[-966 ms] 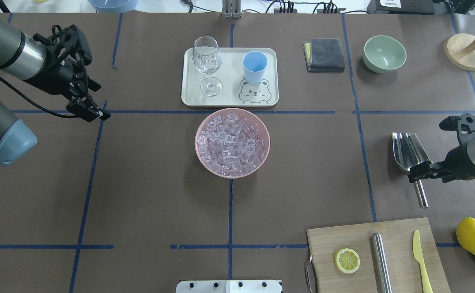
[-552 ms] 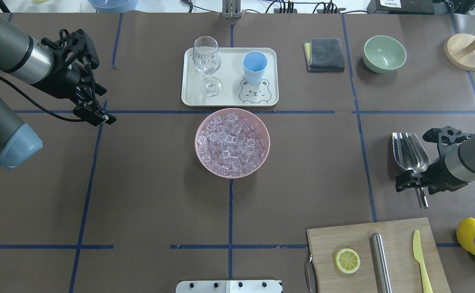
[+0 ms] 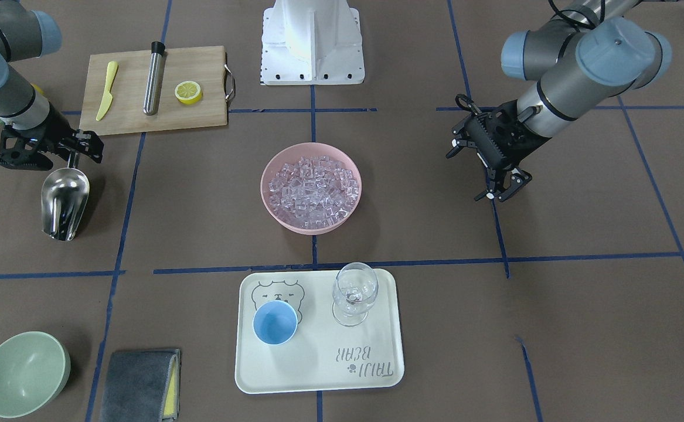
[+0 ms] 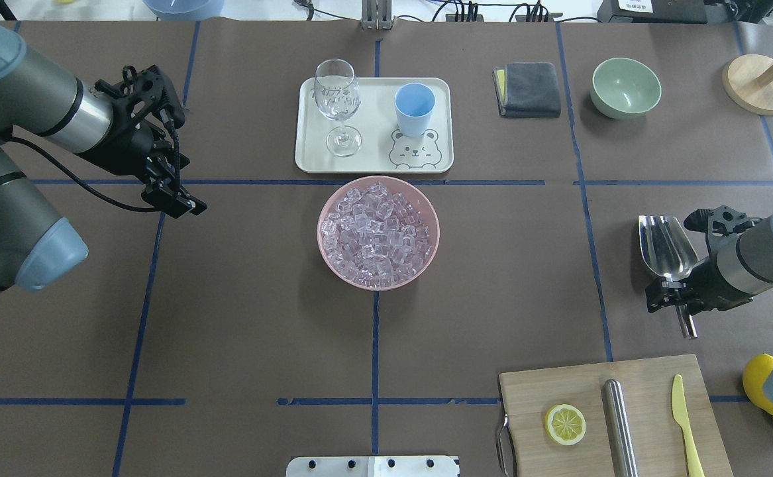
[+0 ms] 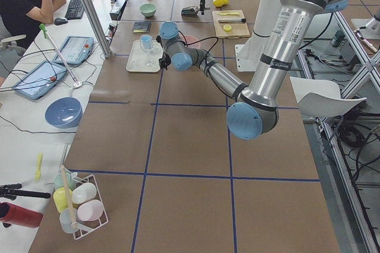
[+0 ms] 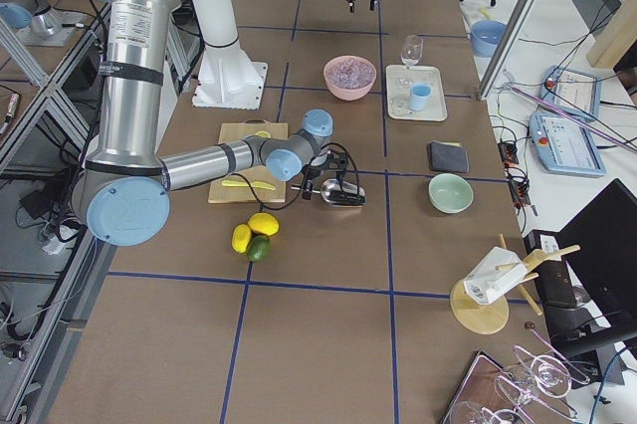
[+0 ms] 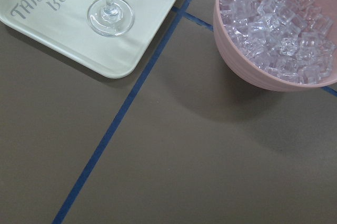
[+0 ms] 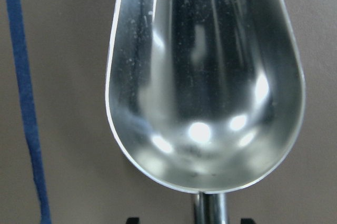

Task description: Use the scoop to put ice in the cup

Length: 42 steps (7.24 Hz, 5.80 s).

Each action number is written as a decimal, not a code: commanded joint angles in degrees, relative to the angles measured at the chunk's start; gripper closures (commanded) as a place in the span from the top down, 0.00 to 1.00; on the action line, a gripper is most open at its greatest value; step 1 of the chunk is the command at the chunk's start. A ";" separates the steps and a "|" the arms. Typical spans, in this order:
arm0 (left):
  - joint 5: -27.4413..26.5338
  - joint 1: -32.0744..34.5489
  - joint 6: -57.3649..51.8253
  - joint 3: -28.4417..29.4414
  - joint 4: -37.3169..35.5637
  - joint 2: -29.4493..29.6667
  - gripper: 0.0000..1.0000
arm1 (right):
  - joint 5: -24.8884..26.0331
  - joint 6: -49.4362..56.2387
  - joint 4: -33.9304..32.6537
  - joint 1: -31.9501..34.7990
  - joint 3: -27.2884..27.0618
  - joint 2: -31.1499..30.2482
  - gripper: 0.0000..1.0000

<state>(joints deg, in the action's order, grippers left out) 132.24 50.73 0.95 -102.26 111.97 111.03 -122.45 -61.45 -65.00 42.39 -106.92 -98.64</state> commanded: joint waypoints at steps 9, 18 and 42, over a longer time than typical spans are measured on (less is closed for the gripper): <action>-0.32 -0.29 1.25 -2.23 0.00 0.24 1.00 | -2.51 0.98 -0.74 9.96 -10.39 -1.22 0.00; -0.32 -0.37 1.34 -2.24 0.00 0.94 1.00 | 7.01 25.05 -13.72 10.45 -13.57 5.90 0.00; -12.19 -16.55 -2.44 22.10 42.81 5.51 1.00 | 17.86 92.92 -73.69 1.04 -9.63 46.42 0.00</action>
<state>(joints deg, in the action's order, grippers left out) 120.00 33.98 -1.77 -80.88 155.40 115.92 -104.69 31.53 -137.91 44.26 -116.92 -53.29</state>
